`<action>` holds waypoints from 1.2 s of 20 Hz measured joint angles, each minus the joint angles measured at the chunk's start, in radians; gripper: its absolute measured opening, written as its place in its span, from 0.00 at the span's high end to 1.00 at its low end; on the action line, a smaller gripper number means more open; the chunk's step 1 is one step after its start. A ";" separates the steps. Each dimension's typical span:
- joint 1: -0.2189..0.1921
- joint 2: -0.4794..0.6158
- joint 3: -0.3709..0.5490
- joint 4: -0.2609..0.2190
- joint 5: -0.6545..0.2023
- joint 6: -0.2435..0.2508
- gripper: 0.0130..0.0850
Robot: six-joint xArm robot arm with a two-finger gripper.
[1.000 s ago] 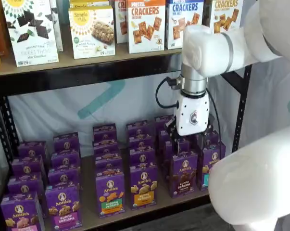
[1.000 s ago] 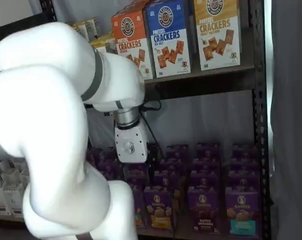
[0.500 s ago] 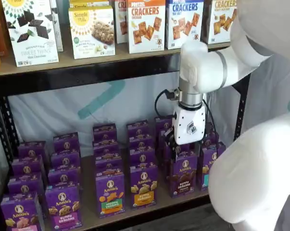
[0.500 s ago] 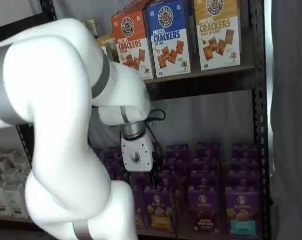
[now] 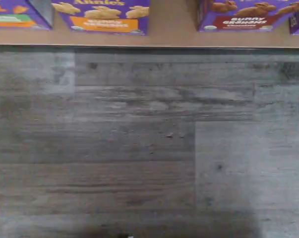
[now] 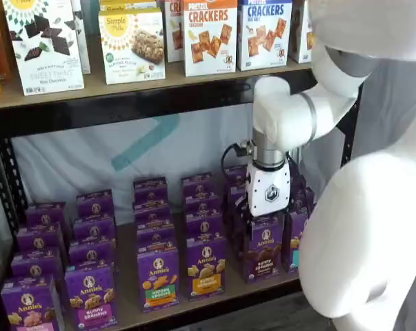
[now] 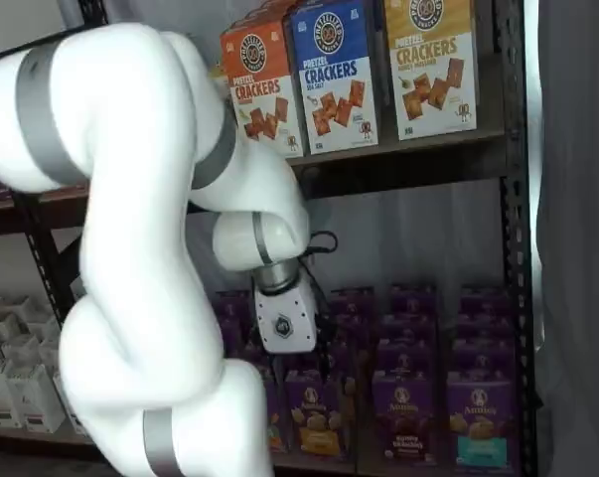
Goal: Pick up the purple box with a brown patch in the center, on the bottom shelf, the fifth box from the left
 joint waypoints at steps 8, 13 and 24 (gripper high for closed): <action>-0.059 0.201 -0.045 0.000 -0.196 -0.050 0.00; -0.092 0.313 -0.083 0.024 -0.283 -0.105 0.00; -0.139 0.571 -0.230 0.092 -0.408 -0.218 0.00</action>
